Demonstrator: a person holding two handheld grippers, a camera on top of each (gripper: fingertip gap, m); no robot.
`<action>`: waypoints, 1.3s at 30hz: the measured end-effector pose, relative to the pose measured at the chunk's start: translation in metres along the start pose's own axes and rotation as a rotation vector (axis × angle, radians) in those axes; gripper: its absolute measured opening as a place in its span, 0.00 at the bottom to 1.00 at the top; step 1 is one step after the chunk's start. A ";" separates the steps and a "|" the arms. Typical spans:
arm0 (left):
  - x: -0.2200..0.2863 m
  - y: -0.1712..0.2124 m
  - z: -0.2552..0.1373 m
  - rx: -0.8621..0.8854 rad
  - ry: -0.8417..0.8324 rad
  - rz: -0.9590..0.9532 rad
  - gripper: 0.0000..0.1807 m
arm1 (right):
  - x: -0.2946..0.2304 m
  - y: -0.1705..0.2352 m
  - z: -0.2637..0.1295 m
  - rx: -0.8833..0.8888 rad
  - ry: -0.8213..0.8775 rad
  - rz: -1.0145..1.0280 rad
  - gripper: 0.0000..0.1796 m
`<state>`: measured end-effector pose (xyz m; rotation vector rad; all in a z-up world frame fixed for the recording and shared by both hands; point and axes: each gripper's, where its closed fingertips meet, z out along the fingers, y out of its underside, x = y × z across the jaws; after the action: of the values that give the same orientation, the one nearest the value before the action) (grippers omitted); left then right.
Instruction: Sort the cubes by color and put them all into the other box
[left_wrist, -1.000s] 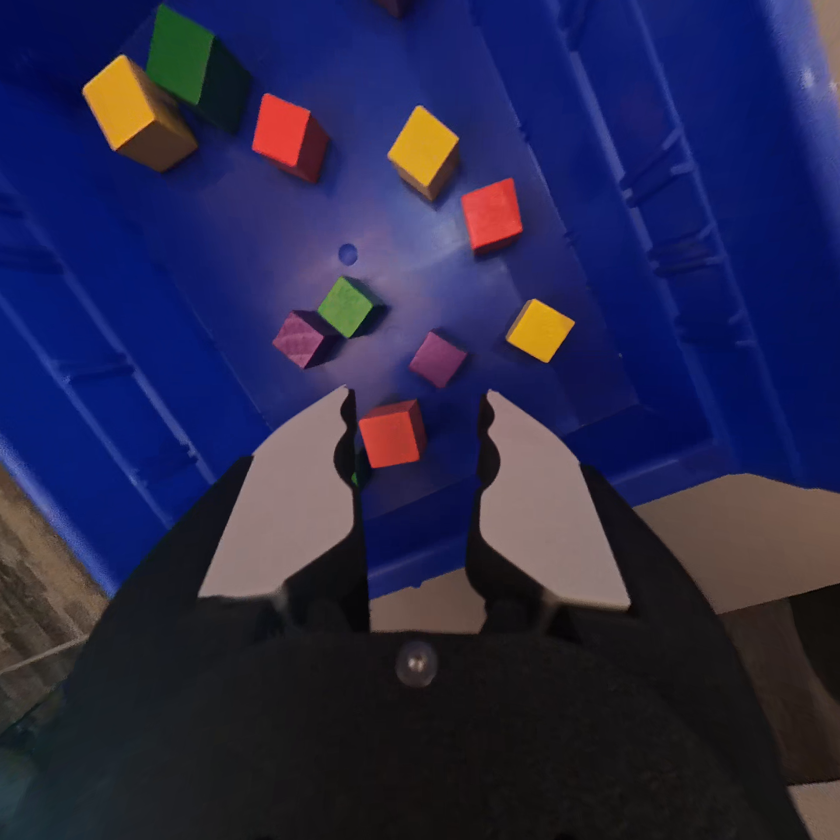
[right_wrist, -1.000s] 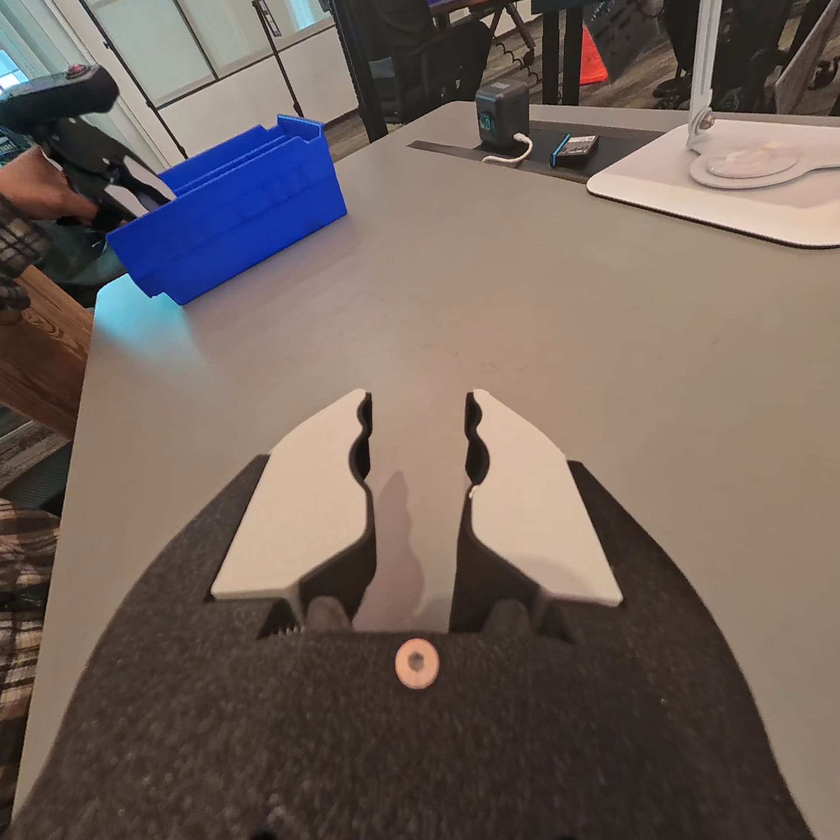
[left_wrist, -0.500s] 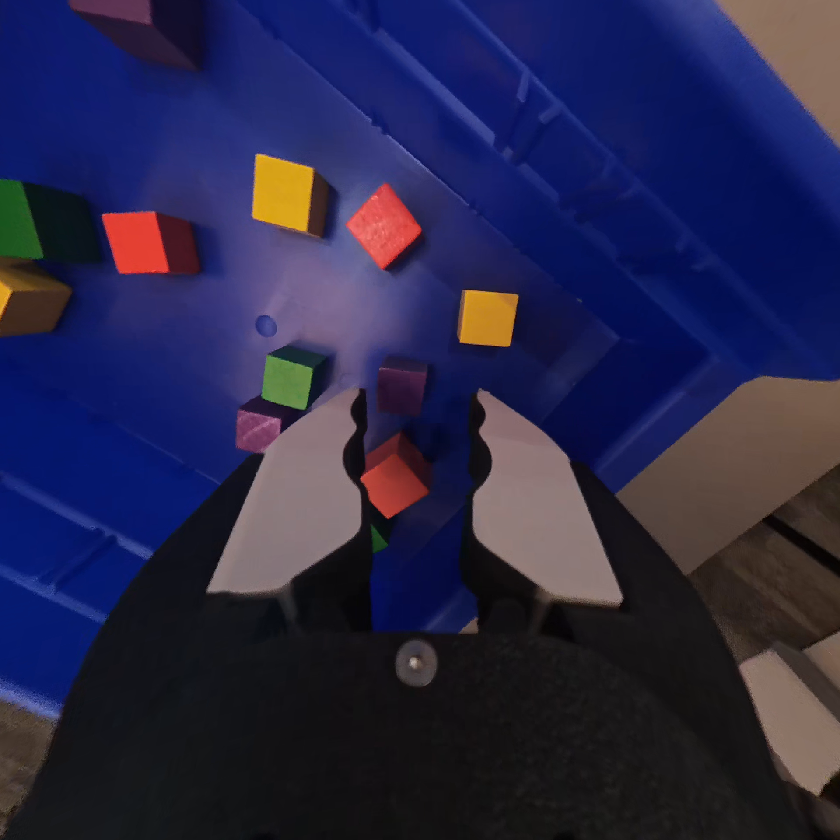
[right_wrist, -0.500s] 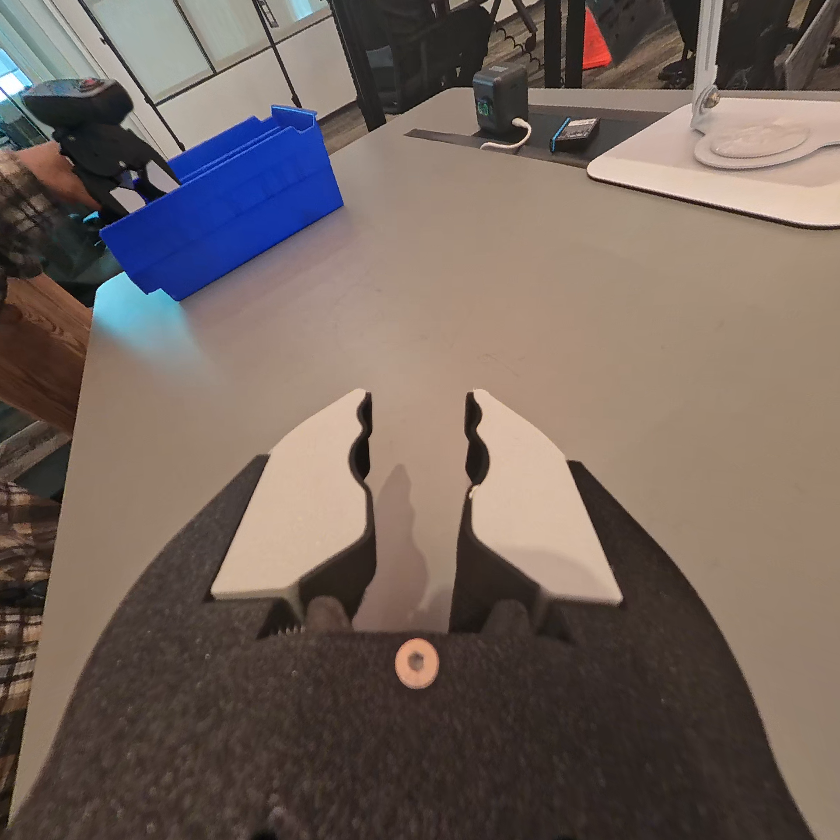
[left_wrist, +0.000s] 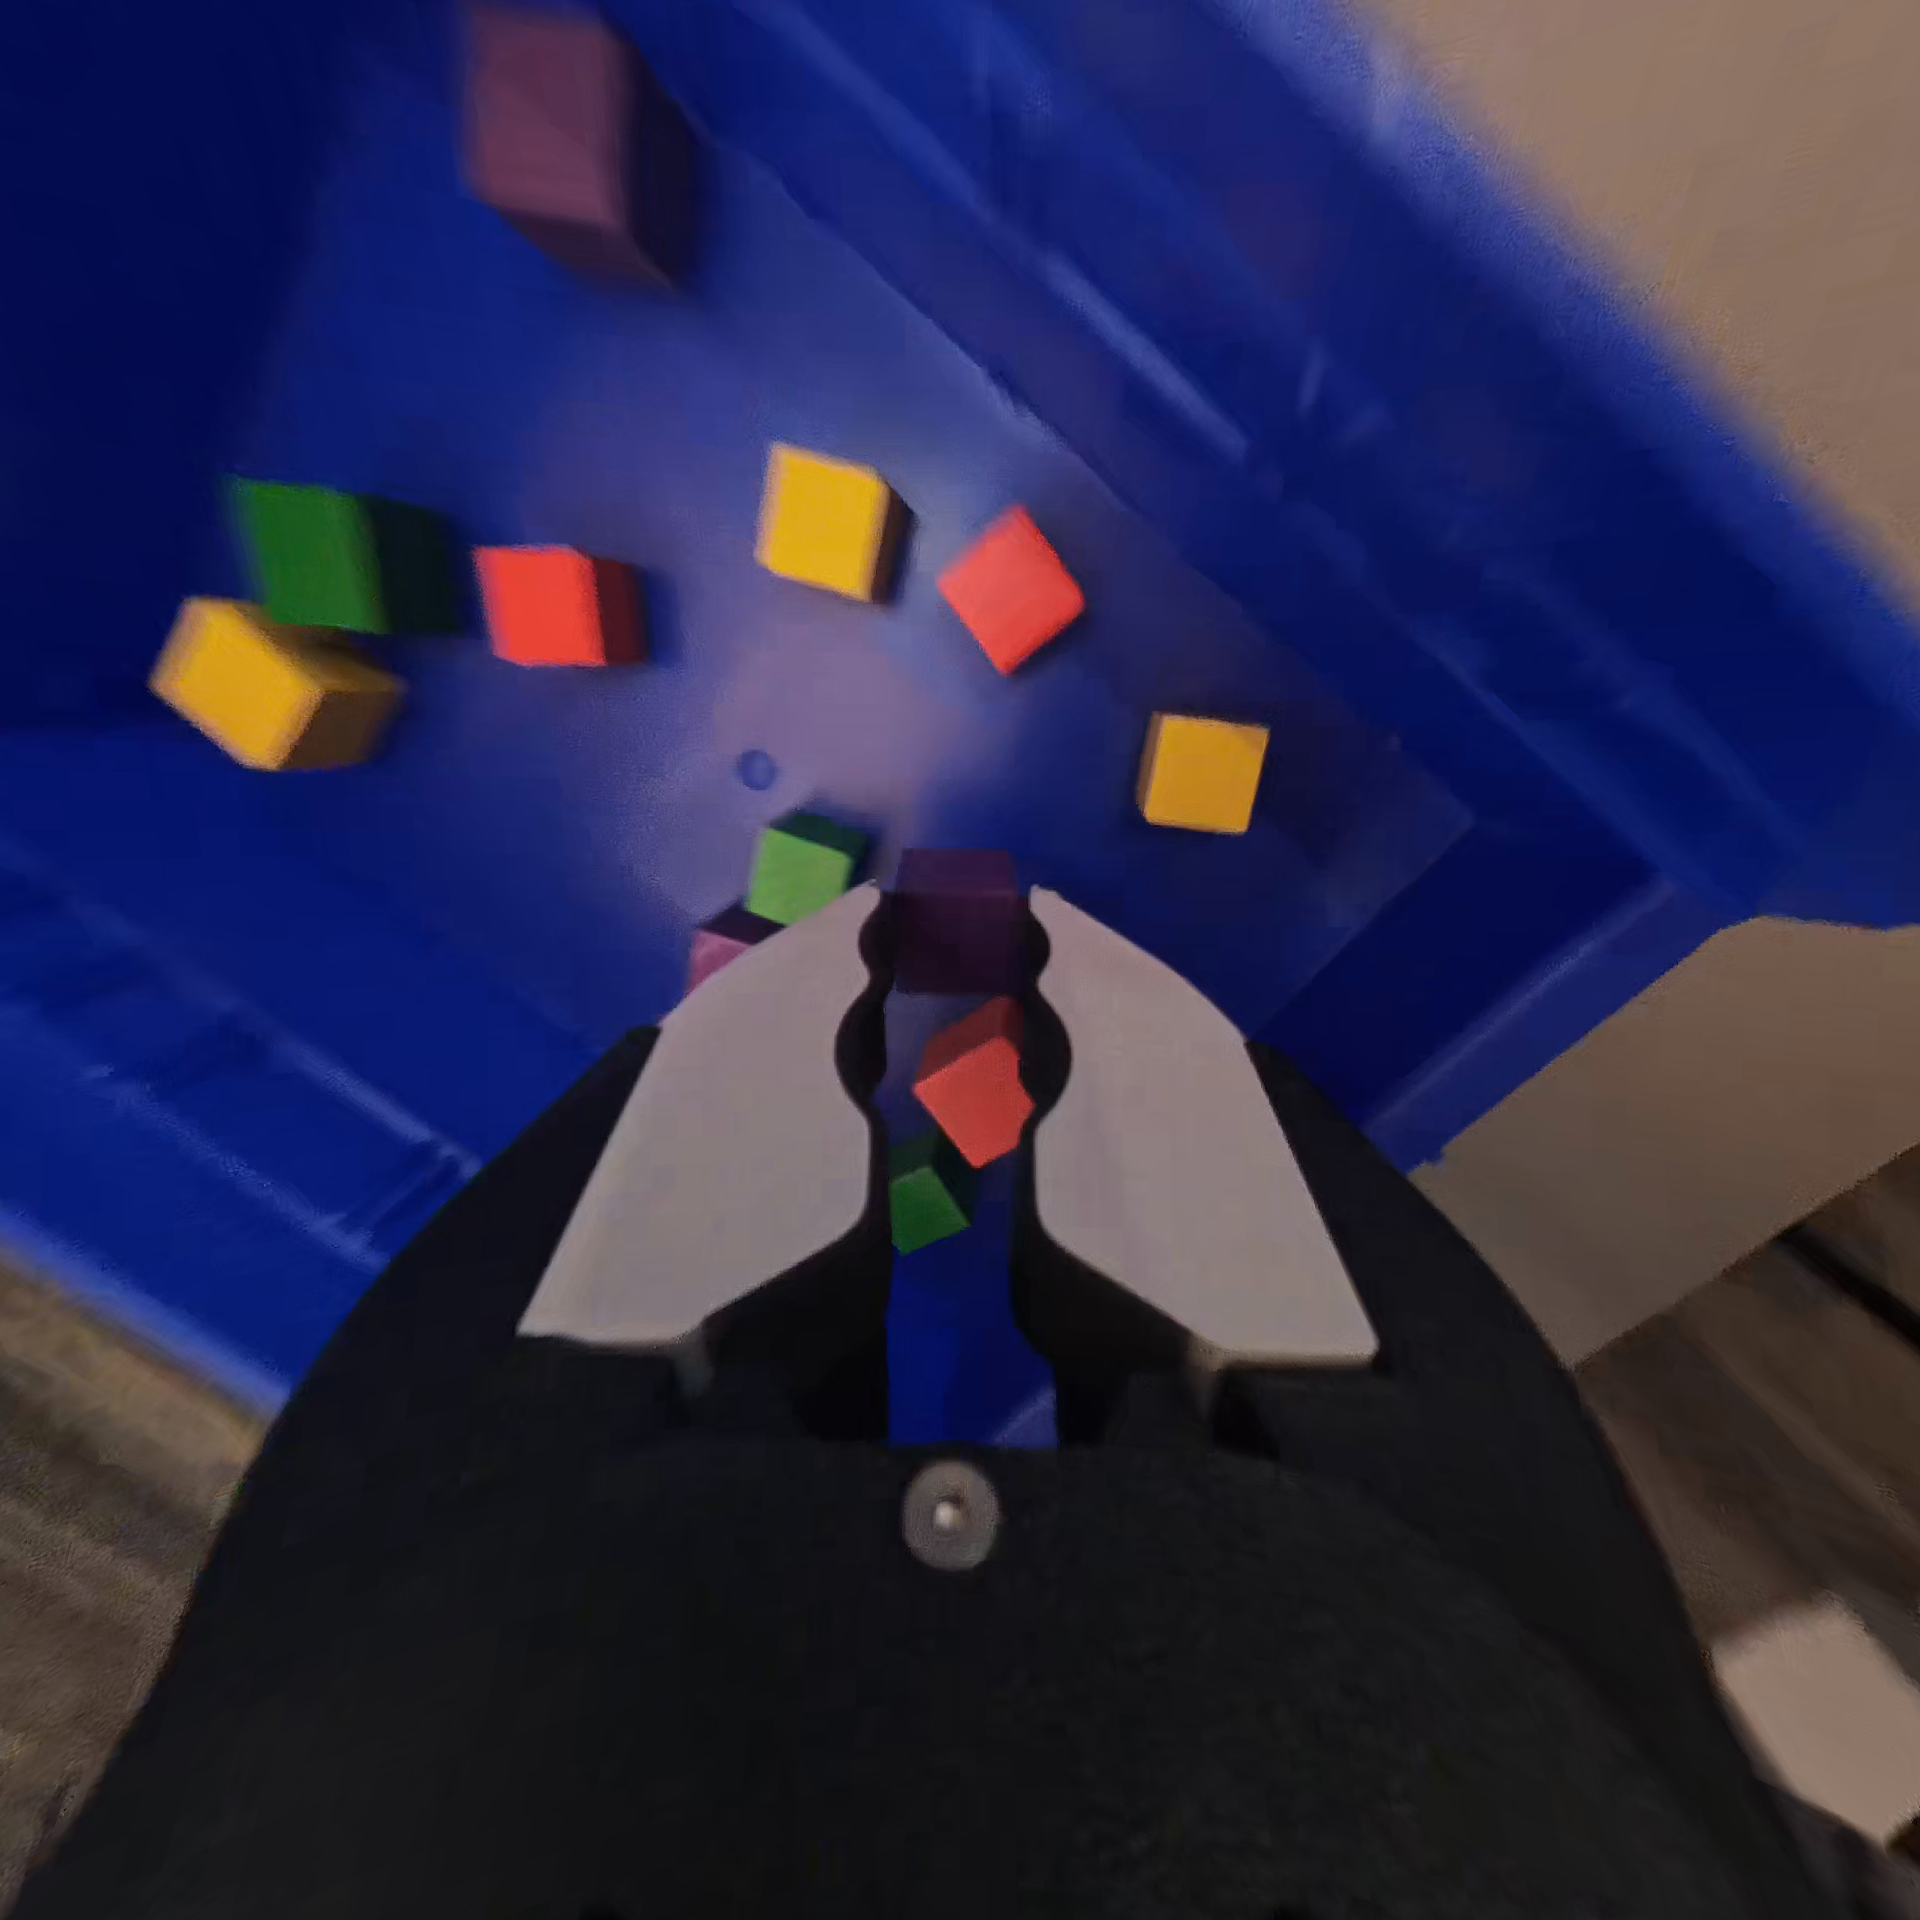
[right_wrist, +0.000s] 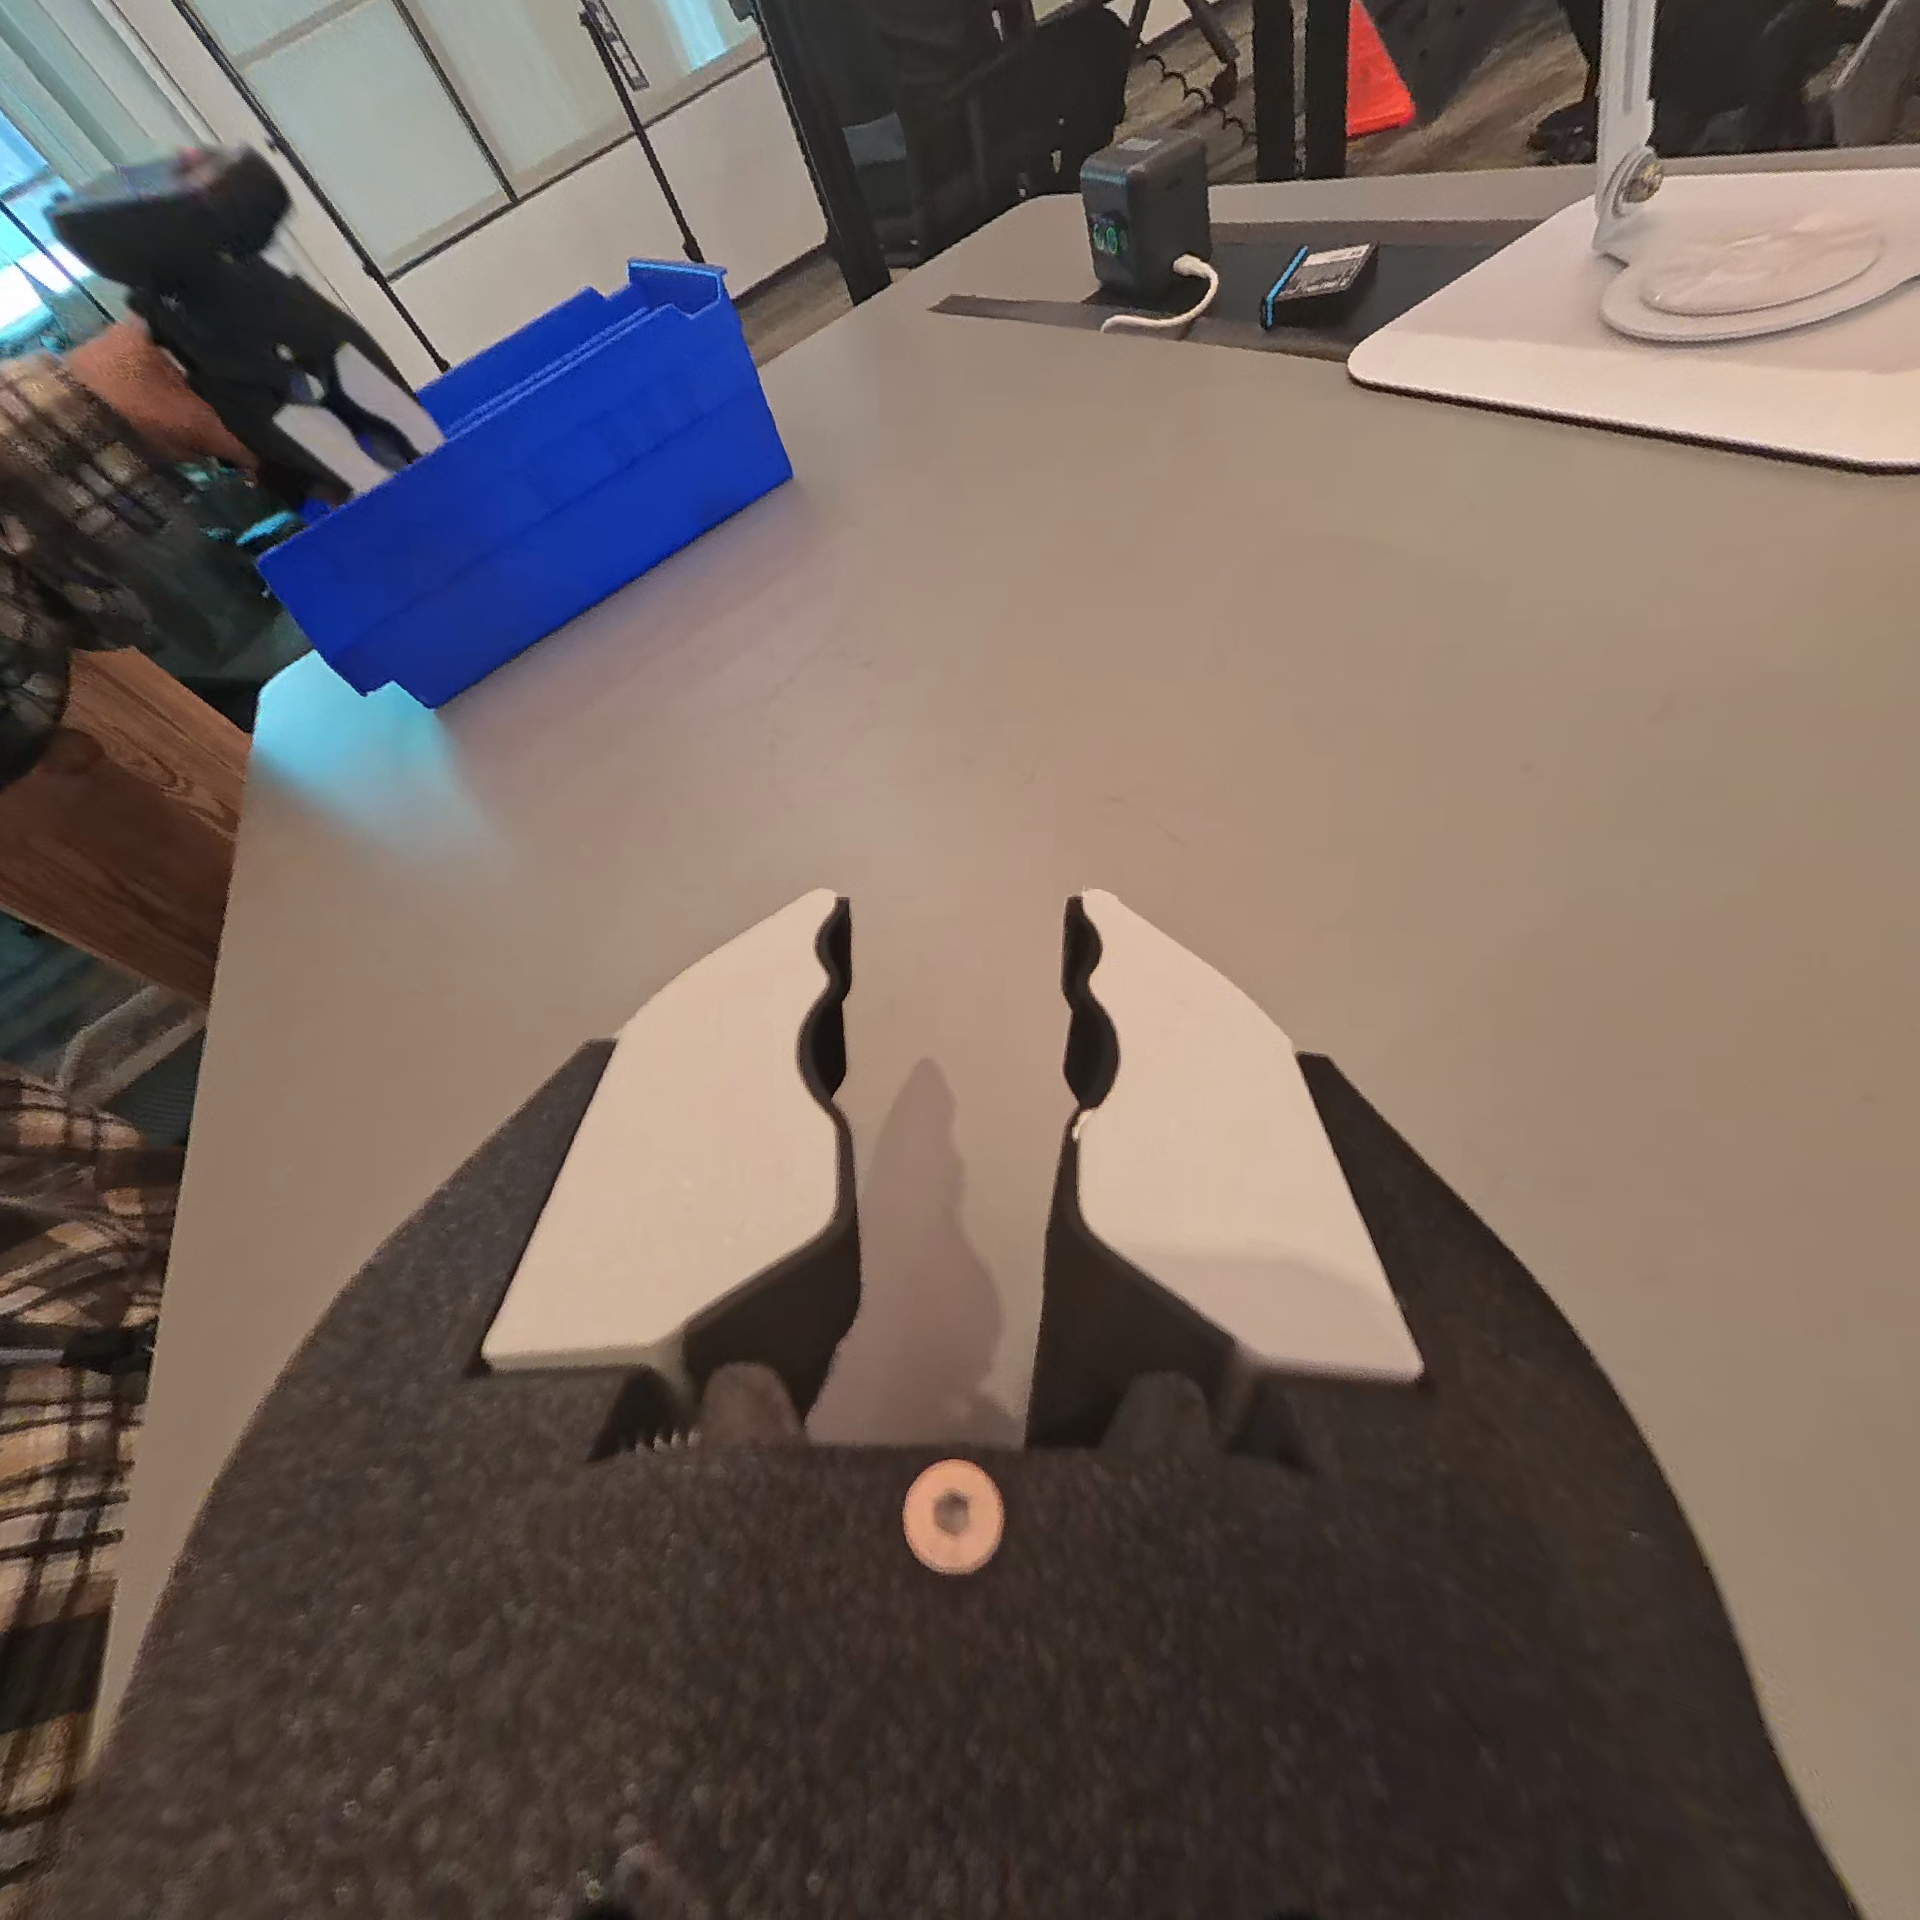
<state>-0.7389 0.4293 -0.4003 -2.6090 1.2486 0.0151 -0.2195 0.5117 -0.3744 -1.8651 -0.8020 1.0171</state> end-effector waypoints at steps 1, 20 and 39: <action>-0.005 -0.012 -0.015 0.086 -0.029 -0.024 0.12 | -0.001 -0.001 0.000 0.004 -0.008 0.009 0.22; 0.215 -0.354 -0.115 1.456 0.270 0.380 0.11 | -0.114 -0.088 -0.005 0.180 -0.712 0.736 0.26; 0.250 -0.359 -0.079 1.457 0.290 0.459 0.11 | -0.146 -0.071 0.037 -0.016 -0.766 0.834 0.12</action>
<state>-0.3126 0.4367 -0.2745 -1.0771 1.1736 -0.8488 -0.3291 0.4366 -0.2737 -1.8341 -0.3974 2.3335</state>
